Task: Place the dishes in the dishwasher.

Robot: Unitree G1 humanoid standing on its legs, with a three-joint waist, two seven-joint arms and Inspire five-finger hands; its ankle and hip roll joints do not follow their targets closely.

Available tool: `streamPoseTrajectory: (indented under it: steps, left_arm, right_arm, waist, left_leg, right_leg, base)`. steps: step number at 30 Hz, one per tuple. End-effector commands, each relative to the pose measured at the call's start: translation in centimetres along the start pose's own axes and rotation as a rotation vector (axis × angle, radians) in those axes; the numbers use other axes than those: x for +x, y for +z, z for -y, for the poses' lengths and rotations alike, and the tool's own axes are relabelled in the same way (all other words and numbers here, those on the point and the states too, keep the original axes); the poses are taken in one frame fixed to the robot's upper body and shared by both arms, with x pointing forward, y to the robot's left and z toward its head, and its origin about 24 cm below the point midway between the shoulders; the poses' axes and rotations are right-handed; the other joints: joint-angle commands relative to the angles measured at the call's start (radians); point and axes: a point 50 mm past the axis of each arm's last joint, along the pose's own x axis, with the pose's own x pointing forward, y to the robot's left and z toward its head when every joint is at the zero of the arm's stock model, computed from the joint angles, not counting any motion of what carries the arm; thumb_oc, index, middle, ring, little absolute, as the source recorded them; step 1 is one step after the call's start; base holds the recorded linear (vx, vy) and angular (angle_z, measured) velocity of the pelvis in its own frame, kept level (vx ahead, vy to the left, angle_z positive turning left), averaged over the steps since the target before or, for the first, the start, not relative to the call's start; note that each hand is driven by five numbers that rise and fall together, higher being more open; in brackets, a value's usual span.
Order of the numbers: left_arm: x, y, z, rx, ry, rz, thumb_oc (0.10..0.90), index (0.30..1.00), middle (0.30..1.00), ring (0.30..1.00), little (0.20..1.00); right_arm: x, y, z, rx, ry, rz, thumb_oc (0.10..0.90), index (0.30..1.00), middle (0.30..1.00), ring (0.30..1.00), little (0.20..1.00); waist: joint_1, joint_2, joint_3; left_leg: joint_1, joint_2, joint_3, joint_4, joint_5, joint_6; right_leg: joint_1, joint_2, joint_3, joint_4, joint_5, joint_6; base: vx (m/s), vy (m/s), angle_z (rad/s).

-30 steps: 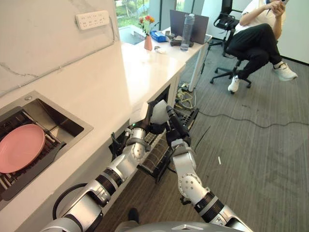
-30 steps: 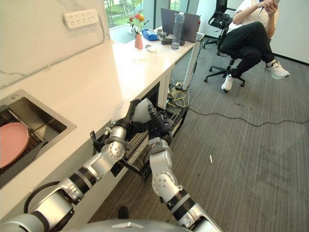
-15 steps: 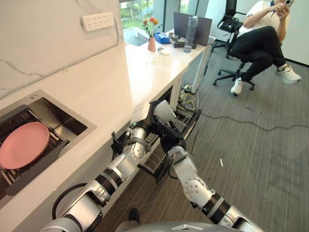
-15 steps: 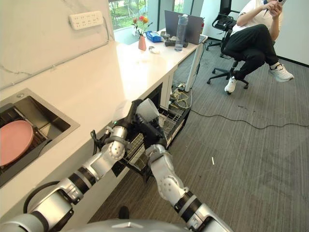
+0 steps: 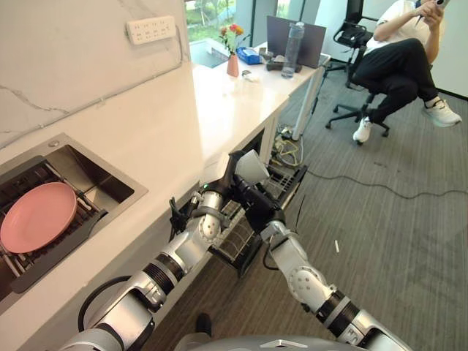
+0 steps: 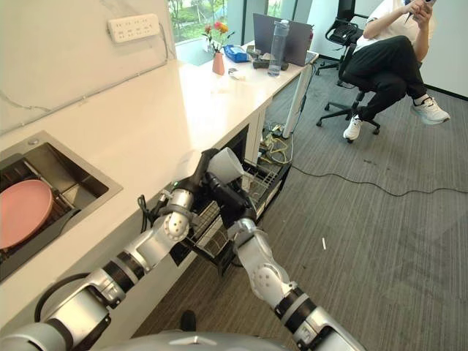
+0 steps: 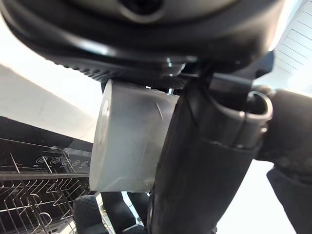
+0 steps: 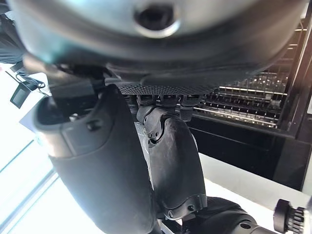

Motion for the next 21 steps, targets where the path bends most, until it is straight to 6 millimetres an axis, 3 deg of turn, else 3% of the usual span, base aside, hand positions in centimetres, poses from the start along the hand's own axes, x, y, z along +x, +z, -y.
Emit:
streamPoseTrajectory:
  steps: [1, 8, 15, 16, 17, 19, 20, 21]
  left_arm:
    - [3.9, 8.9, -1.4, -0.057, 0.087, 0.352, 0.400, 0.300, 0.300, 0.300, 0.300]
    - [3.9, 9.2, -1.1, -0.052, 0.094, 0.356, 0.400, 0.300, 0.300, 0.300, 0.300]
    - [3.9, 9.2, -1.0, -0.047, 0.084, 0.368, 0.400, 0.300, 0.300, 0.300, 0.300]
    - [3.8, 9.2, -1.1, -0.047, 0.082, 0.372, 0.400, 0.300, 0.300, 0.300, 0.300]
    - [3.8, 9.2, -1.1, -0.047, 0.080, 0.376, 0.400, 0.300, 0.300, 0.300, 0.300]
    - [3.8, 9.3, -1.1, -0.047, 0.077, 0.382, 0.400, 0.300, 0.300, 0.300, 0.300]
    - [3.8, 9.3, -1.2, -0.050, 0.076, 0.389, 0.400, 0.300, 0.300, 0.300, 0.300]
    - [3.7, 9.4, -1.3, -0.057, 0.069, 0.403, 0.400, 0.300, 0.300, 0.300, 0.300]
  right_arm:
    - [1.1, 2.8, -9.0, 0.113, 0.304, 0.212, 0.800, 0.900, 0.900, 0.900, 0.900]
    - [0.9, 2.9, -9.8, 0.238, 0.270, 0.258, 0.800, 0.900, 0.900, 0.900, 0.900]
    - [1.1, 2.8, -9.8, 0.091, 0.306, 0.248, 0.800, 0.900, 0.900, 0.900, 0.900]
    - [1.2, 2.8, -9.9, 0.069, 0.323, 0.246, 0.748, 0.822, 0.822, 0.822, 0.822]
    - [1.2, 2.8, -9.9, 0.054, 0.337, 0.242, 0.637, 0.655, 0.655, 0.655, 0.655]
    - [1.2, 2.8, -9.9, 0.038, 0.351, 0.239, 0.540, 0.509, 0.509, 0.509, 0.509]
    - [1.2, 2.8, -10.1, 0.017, 0.377, 0.232, 0.400, 0.300, 0.300, 0.300, 0.300]
    - [1.2, 2.9, -10.1, -0.014, 0.422, 0.222, 0.400, 0.300, 0.300, 0.300, 0.300]
  waist:
    - [0.014, 0.064, -0.016]
    - [0.010, 0.072, -0.016]
    - [0.014, 0.071, -0.013]
    - [0.014, 0.070, -0.012]
    - [0.015, 0.070, -0.012]
    - [0.017, 0.069, -0.012]
    - [0.018, 0.069, -0.011]
    - [0.019, 0.068, -0.010]
  left_leg:
    - [0.146, 0.004, -0.016, 0.010, -0.239, 0.000]
    - [0.146, 0.002, -0.017, 0.010, -0.239, 0.003]
    - [0.143, -0.002, -0.019, 0.010, -0.239, 0.005]
    - [0.143, -0.001, -0.020, 0.010, -0.240, 0.005]
    - [0.143, -0.001, -0.020, 0.010, -0.240, 0.005]
    - [0.142, -0.001, -0.019, 0.010, -0.240, 0.005]
    - [0.142, -0.002, -0.019, 0.010, -0.240, 0.005]
    - [0.141, -0.001, -0.019, 0.010, -0.239, 0.006]
  right_leg:
    - [-0.044, -0.015, -0.009, 0.014, 0.009, 0.054]
    - [-0.045, -0.016, -0.008, 0.014, 0.008, 0.054]
    - [-0.045, -0.018, -0.009, 0.015, 0.010, 0.054]
    - [-0.046, -0.018, -0.009, 0.015, 0.011, 0.054]
    - [-0.045, -0.018, -0.009, 0.015, 0.011, 0.053]
    - [-0.045, -0.018, -0.010, 0.015, 0.011, 0.053]
    - [-0.046, -0.019, -0.010, 0.014, 0.010, 0.053]
    - [-0.046, -0.019, -0.011, 0.015, 0.010, 0.054]
  base:
    - [0.00, 0.000, 0.00]
    - [0.00, 0.000, 0.00]
    - [0.00, 0.000, 0.00]
    - [0.00, 0.000, 0.00]
    - [0.00, 0.000, 0.00]
    - [0.00, 0.000, 0.00]
    - [0.00, 0.000, 0.00]
    - [0.00, 0.000, 0.00]
